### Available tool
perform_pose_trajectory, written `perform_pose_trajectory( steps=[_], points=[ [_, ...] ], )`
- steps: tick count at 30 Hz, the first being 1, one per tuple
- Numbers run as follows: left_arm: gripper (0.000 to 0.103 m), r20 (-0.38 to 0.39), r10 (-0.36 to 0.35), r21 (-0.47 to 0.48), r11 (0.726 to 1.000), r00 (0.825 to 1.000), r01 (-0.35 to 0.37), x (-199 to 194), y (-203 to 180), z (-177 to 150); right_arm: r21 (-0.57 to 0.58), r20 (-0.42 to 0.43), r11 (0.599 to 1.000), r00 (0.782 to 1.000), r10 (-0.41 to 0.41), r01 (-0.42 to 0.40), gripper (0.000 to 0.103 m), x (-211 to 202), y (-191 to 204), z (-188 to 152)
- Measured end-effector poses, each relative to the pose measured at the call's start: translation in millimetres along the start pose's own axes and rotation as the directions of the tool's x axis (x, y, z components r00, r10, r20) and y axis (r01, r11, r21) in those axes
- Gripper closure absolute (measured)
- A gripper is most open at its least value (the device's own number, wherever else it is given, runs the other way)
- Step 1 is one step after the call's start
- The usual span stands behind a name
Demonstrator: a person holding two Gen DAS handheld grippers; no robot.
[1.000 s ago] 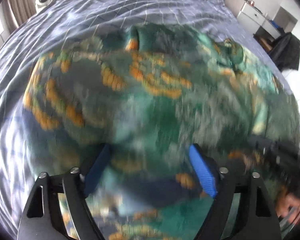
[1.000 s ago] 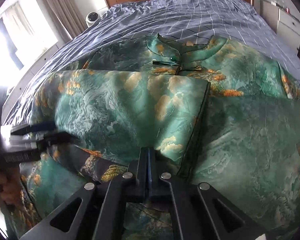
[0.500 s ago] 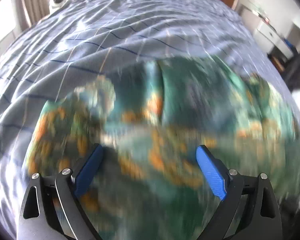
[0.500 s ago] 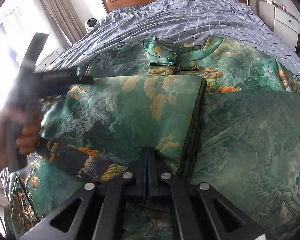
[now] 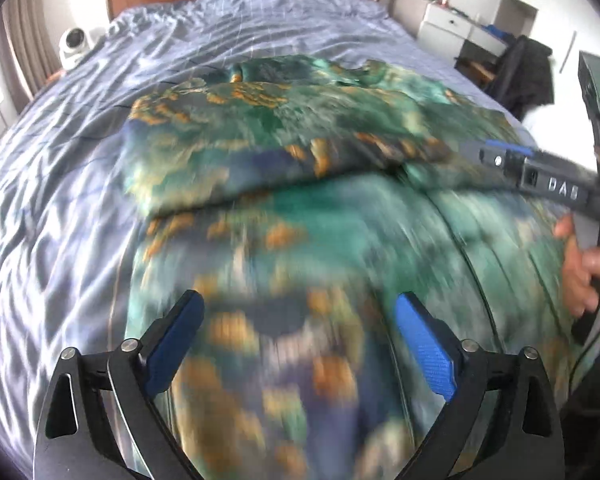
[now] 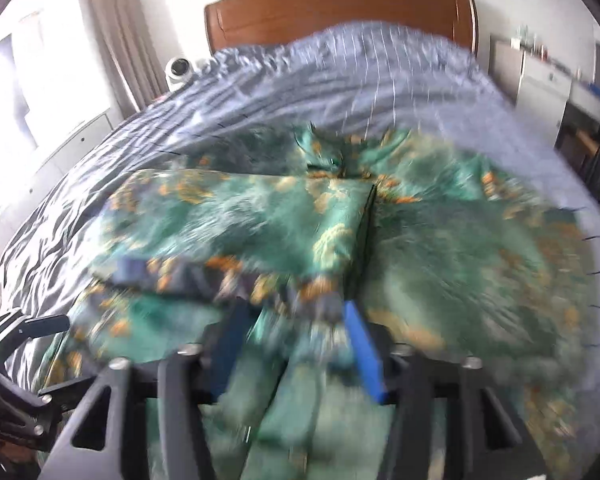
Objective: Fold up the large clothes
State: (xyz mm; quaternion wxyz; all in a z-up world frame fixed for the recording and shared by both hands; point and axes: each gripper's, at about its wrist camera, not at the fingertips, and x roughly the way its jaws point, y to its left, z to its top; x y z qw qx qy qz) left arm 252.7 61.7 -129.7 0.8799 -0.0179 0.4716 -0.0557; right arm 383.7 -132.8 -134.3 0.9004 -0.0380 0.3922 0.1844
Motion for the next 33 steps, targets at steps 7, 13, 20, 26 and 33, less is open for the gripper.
perform_pose_trajectory(
  steps=[7, 13, 20, 26, 33],
  points=[
    [0.006, 0.021, 0.070, 0.006, 0.997, 0.997, -0.070, -38.8, -4.3, -55.4, -0.035, 0.033, 0.998, 0.998, -0.055, 0.056, 0.044, -73.4, 1.4, -63.9],
    [0.006, 0.022, 0.088, -0.016, 0.996, 0.996, -0.087, -51.8, 2.7, -79.3, 0.036, 0.031, 0.994, 0.994, -0.101, 0.100, 0.039, -114.8, -17.0, -111.2],
    [0.006, 0.013, 0.138, -0.031, 0.990, 0.990, -0.137, -58.4, 10.3, -93.0, 0.149, 0.012, 0.974, 0.985, -0.172, 0.168, 0.035, -141.2, -55.8, -141.6],
    [0.006, 0.065, 0.199, -0.065, 0.979, 0.978, -0.195, -74.7, 47.0, -98.2, 0.236, -0.017, 0.955, 0.983, -0.181, 0.180, 0.035, -160.8, -99.9, -151.8],
    [0.006, -0.004, -0.036, -0.345, 0.938, 0.999, 0.032, -56.2, 112.5, -117.3, 0.313, -0.157, 0.900, 0.951, -0.266, 0.303, 0.029, -186.3, -194.8, -172.0]
  ],
)
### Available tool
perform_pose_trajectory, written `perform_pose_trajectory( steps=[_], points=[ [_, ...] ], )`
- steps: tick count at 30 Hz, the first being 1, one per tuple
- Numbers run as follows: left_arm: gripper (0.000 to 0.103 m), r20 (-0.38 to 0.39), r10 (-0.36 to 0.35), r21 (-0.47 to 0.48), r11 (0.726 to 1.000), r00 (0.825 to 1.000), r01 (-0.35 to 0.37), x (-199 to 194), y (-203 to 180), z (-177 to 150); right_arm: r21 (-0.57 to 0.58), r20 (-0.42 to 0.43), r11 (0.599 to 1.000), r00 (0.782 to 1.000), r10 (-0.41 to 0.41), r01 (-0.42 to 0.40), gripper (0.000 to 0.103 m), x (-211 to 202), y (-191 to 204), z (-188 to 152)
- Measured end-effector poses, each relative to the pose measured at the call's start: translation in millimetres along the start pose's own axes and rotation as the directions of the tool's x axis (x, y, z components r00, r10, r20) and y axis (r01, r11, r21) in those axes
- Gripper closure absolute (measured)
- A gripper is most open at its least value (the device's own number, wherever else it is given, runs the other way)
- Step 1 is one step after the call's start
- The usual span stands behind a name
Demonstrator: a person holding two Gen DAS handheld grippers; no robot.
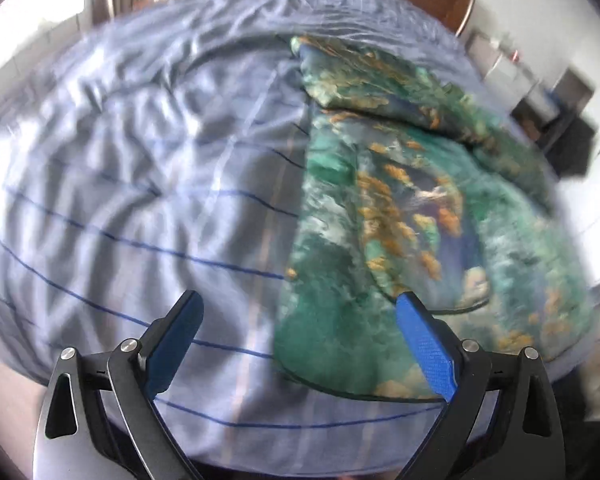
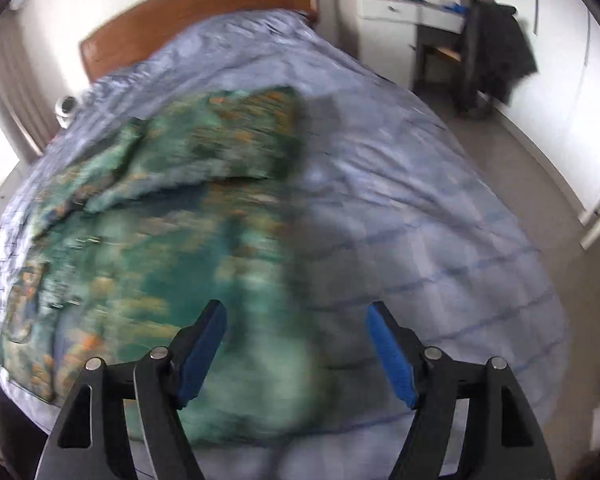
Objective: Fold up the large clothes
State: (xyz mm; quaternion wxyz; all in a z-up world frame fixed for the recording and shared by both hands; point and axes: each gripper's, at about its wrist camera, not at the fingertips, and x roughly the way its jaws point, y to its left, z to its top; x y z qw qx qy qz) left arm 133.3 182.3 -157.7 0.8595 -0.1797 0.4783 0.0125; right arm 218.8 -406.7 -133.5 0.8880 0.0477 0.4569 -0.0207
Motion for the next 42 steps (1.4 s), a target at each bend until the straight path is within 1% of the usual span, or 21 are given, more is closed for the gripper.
perform_pose_trajectory(
  steps=[2, 4, 6, 8, 10, 12, 14, 16, 17, 20, 22, 24, 25, 26, 27, 29, 33, 36, 37, 39, 42],
  points=[
    [0.006, -0.016, -0.056, -0.028, 0.998, 0.998, 0.055, 10.8, 3.8, -1.0, -0.013, -0.041, 1.000, 0.999, 0.001, -0.002, 0.029, 6.1, -14.1, -1.6],
    [0.006, -0.057, -0.094, -0.033, 0.995, 0.994, 0.092, 24.8, 2.4, -1.1, -0.002, -0.091, 0.997, 0.992, 0.082, -0.083, 0.029, 14.9, -22.3, -4.6],
    [0.005, -0.096, -0.124, -0.020, 0.992, 0.988, 0.123, 40.0, -5.2, -1.6, 0.024, -0.130, 0.983, 0.974, 0.185, -0.183, 0.029, 26.2, -22.3, -7.0],
    [0.005, -0.117, -0.119, 0.030, 0.992, 0.986, 0.124, 48.8, -16.2, -2.9, 0.022, -0.169, 0.971, 0.957, 0.238, -0.238, 0.029, 39.4, -19.0, -9.8],
    [0.004, -0.121, -0.106, 0.086, 0.989, 0.987, 0.117, 51.8, -27.7, -4.7, 0.009, -0.199, 0.970, 0.950, 0.239, -0.242, 0.029, 54.4, -12.7, -14.0],
    [0.004, -0.127, -0.114, 0.104, 0.986, 0.985, 0.128, 52.3, -33.1, -6.2, 0.029, -0.236, 0.964, 0.935, 0.263, -0.264, 0.029, 67.0, -10.8, -18.3],
    [0.004, -0.133, -0.116, 0.107, 0.986, 0.984, 0.130, 52.5, -34.5, -5.4, 0.058, -0.240, 0.954, 0.924, 0.298, -0.293, 0.029, 66.9, -11.9, -20.4],
    [0.005, -0.133, -0.120, 0.110, 0.985, 0.984, 0.135, 52.9, -36.3, -7.0, 0.084, -0.251, 0.918, 0.883, 0.397, -0.388, 0.029, 62.5, -10.0, -22.4],
    [0.005, -0.132, -0.120, 0.113, 0.984, 0.984, 0.135, 52.5, -36.6, -8.5, 0.059, -0.251, 0.918, 0.884, 0.395, -0.393, 0.029, 59.3, -5.8, -22.8],
    [0.006, -0.133, -0.100, 0.127, 0.985, 0.986, 0.117, 53.4, -41.6, -9.8, -0.040, -0.272, 0.933, 0.902, 0.334, -0.358, 0.033, 56.5, 7.6, -27.9],
    [0.009, -0.130, -0.098, 0.120, 0.986, 0.987, 0.114, 51.4, -41.8, -7.7, -0.040, -0.281, 0.937, 0.904, 0.323, -0.348, 0.036, 58.9, 10.4, -28.1],
    [0.019, -0.127, -0.100, 0.107, 0.988, 0.987, 0.114, 51.0, -42.4, -6.3, -0.033, -0.284, 0.939, 0.904, 0.320, -0.343, 0.050, 59.1, 14.0, -26.4],
    [0.021, -0.125, -0.102, 0.100, 0.988, 0.987, 0.115, 49.7, -40.3, -6.0, -0.034, -0.282, 0.939, 0.905, 0.320, -0.342, 0.056, 58.1, 19.5, -25.2],
    [0.027, -0.123, -0.106, 0.091, 0.989, 0.987, 0.118, 48.8, -39.0, -5.6, -0.040, -0.277, 0.939, 0.907, 0.318, -0.342, 0.066, 55.0, 22.7, -24.0],
    [0.032, -0.124, -0.111, 0.080, 0.989, 0.986, 0.122, 48.4, -37.2, -5.1, -0.048, -0.275, 0.939, 0.908, 0.315, -0.340, 0.071, 53.6, 25.0, -22.3],
    [0.039, -0.124, -0.110, 0.069, 0.990, 0.986, 0.119, 47.4, -33.9, -3.9, -0.077, -0.278, 0.943, 0.915, 0.293, -0.325, 0.072, 50.5, 30.7, -21.0],
    [0.048, -0.119, -0.109, 0.054, 0.992, 0.987, 0.117, 45.6, -31.7, -3.9, -0.086, -0.288, 0.945, 0.916, 0.280, -0.316, 0.072, 53.9, 26.5, -20.5],
    [0.063, -0.118, -0.107, 0.056, 0.992, 0.987, 0.114, 45.9, -31.7, -4.8, -0.086, -0.288, 0.946, 0.917, 0.278, -0.313, 0.073, 55.7, 25.9, -20.8],
    [0.065, -0.120, -0.110, 0.055, 0.992, 0.987, 0.117, 45.4, -31.4, -4.7, -0.087, -0.286, 0.946, 0.917, 0.276, -0.312, 0.073, 55.4, 26.1, -21.0],
    [0.076, -0.123, -0.122, 0.053, 0.990, 0.985, 0.129, 44.6, -32.0, -4.2, -0.095, -0.283, 0.946, 0.920, 0.273, -0.310, 0.077, 54.6, 27.1, -21.2],
    [0.085, -0.119, -0.129, 0.065, 0.988, 0.984, 0.138, 41.1, -35.6, -2.8, -0.099, -0.275, 0.946, 0.922, 0.272, -0.308, 0.082, 52.1, 27.3, -20.5]
  ],
)
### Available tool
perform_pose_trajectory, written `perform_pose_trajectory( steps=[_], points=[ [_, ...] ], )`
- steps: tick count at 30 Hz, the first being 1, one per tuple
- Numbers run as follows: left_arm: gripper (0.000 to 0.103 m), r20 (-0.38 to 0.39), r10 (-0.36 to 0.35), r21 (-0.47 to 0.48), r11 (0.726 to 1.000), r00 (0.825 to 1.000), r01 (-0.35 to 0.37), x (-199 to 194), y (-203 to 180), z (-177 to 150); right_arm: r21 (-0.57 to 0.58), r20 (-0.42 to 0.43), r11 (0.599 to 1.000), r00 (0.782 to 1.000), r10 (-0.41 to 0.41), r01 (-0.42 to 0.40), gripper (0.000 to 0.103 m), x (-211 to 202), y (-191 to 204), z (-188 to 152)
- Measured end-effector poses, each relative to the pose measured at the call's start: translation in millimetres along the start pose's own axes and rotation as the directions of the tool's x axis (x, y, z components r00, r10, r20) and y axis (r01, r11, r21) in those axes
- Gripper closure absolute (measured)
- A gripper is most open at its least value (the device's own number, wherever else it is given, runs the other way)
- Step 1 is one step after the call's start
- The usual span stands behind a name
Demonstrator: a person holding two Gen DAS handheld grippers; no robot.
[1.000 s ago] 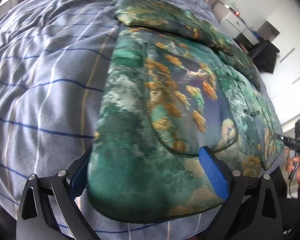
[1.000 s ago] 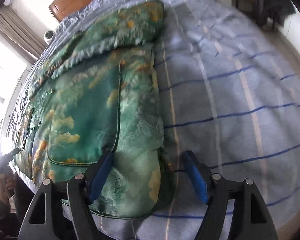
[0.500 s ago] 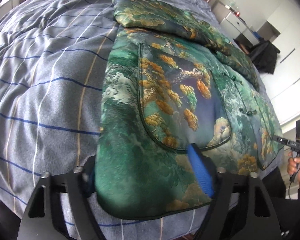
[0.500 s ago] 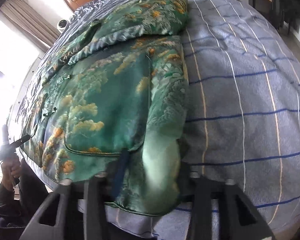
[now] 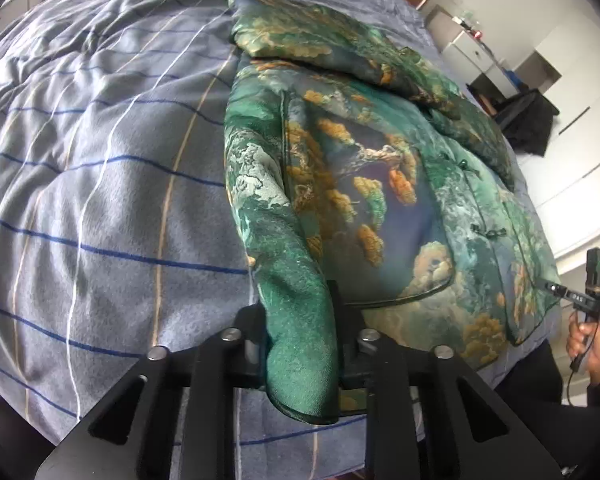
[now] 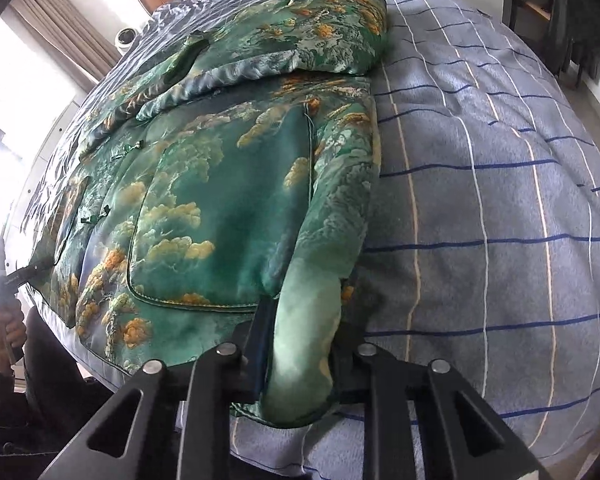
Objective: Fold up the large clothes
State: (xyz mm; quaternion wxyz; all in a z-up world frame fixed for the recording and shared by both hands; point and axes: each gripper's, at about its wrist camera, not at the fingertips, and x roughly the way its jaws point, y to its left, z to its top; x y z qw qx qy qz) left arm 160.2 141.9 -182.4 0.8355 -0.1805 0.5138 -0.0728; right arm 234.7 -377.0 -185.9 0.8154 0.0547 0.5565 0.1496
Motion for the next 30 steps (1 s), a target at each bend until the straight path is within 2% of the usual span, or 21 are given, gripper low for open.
perform_pose_trajectory(
  steps=[9, 14, 20, 26, 30],
  points=[
    [0.091, 0.047, -0.032, -0.004, 0.999, 0.998, 0.032, -21.6, -4.6, 0.4, -0.019, 0.035, 1.000, 0.999, -0.006, 0.007, 0.089, -13.4, 9.4, 3.1],
    [0.091, 0.069, -0.049, -0.001, 0.999, 0.996, 0.049, -35.7, -6.3, -3.4, -0.020, 0.060, 1.000, 0.998, 0.017, -0.016, 0.090, -27.9, 11.6, 3.4],
    [0.091, 0.060, -0.052, 0.007, 0.999, 0.997, 0.052, -47.4, -6.7, -7.9, -0.022, 0.077, 0.999, 0.996, 0.043, -0.041, 0.090, -43.5, 12.6, -4.3],
    [0.091, 0.015, -0.037, 0.019, 0.999, 0.999, 0.037, -70.9, 0.5, -37.9, -0.019, 0.044, 0.998, 0.997, 0.067, -0.066, 0.090, -53.5, 12.9, -26.4],
    [0.091, -0.008, -0.026, 0.016, 1.000, 1.000, 0.026, -101.1, 5.8, -68.7, 0.013, -0.018, 0.993, 0.993, 0.121, -0.120, 0.091, -67.9, 15.1, -60.1]
  ],
)
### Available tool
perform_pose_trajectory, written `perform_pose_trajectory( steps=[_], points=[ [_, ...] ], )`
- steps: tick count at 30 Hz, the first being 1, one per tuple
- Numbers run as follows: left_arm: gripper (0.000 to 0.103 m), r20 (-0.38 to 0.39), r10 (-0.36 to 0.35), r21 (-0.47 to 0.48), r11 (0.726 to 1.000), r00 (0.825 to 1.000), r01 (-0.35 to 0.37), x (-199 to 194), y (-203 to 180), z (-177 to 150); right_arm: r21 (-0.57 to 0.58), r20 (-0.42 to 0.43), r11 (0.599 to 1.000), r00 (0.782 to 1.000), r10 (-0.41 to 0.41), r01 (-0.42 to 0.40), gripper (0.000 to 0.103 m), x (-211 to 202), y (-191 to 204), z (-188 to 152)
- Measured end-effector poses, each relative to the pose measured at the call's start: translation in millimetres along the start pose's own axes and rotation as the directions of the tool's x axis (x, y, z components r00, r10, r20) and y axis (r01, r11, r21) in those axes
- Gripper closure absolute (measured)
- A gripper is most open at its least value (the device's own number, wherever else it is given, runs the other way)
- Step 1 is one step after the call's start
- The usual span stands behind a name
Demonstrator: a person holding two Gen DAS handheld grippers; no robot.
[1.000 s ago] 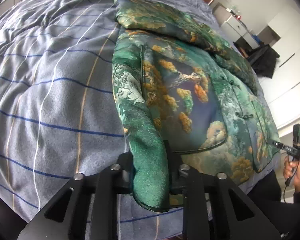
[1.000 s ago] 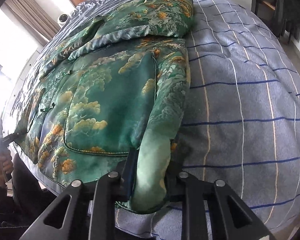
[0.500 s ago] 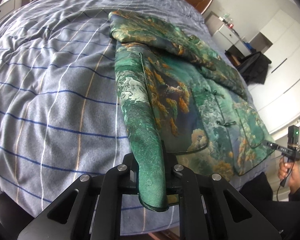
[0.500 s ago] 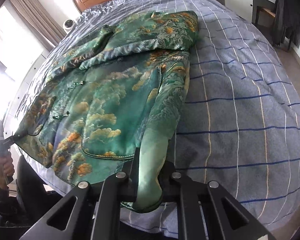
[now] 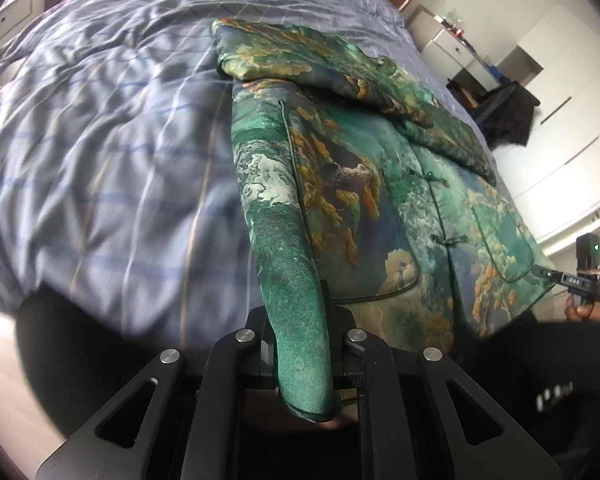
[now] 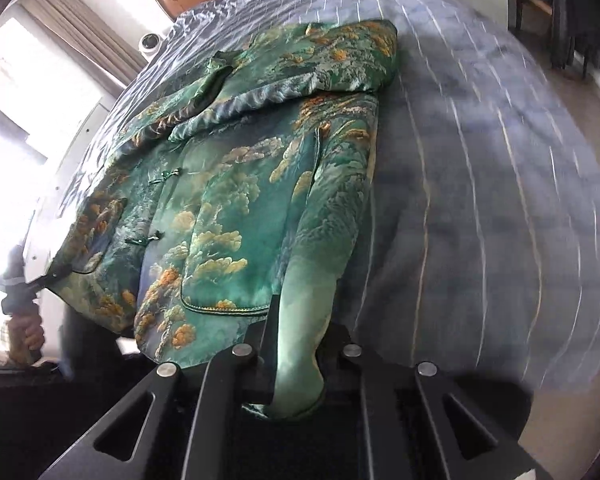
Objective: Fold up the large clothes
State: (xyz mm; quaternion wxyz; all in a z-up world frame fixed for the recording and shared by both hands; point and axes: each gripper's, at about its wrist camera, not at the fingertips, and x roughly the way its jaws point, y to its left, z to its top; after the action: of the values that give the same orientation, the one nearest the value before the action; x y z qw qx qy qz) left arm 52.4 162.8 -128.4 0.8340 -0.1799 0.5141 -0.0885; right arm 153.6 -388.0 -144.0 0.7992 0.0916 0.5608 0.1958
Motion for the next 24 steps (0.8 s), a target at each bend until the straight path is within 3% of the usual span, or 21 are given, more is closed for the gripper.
perform_pose_trajectory(
  steps=[3, 6, 9, 12, 15, 19, 22, 24],
  points=[
    [0.092, 0.009, -0.005, -0.016, 1.000, 1.000, 0.005, -23.7, 0.1, -4.3, 0.025, -0.034, 0.997, 0.997, 0.074, -0.073, 0.091, -17.1, 7.1, -18.0],
    [0.092, 0.060, -0.062, -0.030, 0.998, 0.996, 0.064, -42.4, -4.4, 24.7, 0.057, 0.020, 0.985, 0.987, 0.161, -0.161, 0.092, -40.4, 11.8, -3.2],
    [0.092, 0.125, -0.116, -0.023, 0.993, 0.985, 0.120, -47.3, -9.9, 76.6, 0.065, 0.125, 0.967, 0.964, 0.235, -0.244, 0.092, -57.4, 11.1, 47.0],
    [0.092, 0.150, -0.154, -0.036, 0.986, 0.977, 0.161, -34.6, -9.5, 133.3, 0.039, 0.207, 0.970, 0.952, 0.227, -0.240, 0.092, -57.4, 10.9, 103.9],
    [0.092, 0.169, -0.101, -0.022, 0.994, 0.980, 0.106, -6.6, -13.3, 191.9, 0.078, 0.251, 0.963, 0.939, 0.233, -0.260, 0.092, -39.1, -1.7, 158.9],
    [0.091, 0.137, -0.015, -0.082, 0.996, 0.990, 0.026, 54.6, -2.3, 253.3, 0.181, 0.278, 0.953, 0.942, 0.186, -0.241, 0.092, 5.9, -30.0, 209.6],
    [0.081, 0.126, 0.031, -0.115, 0.993, 0.992, -0.016, 88.7, 3.3, 264.7, 0.264, 0.280, 0.941, 0.950, 0.136, -0.212, 0.092, 42.6, -52.6, 230.7],
    [0.056, 0.113, 0.010, -0.130, 0.991, 0.994, 0.005, 103.7, 11.6, 266.1, 0.308, 0.282, 0.929, 0.952, 0.117, -0.206, 0.089, 64.7, -63.5, 233.9]
  ],
)
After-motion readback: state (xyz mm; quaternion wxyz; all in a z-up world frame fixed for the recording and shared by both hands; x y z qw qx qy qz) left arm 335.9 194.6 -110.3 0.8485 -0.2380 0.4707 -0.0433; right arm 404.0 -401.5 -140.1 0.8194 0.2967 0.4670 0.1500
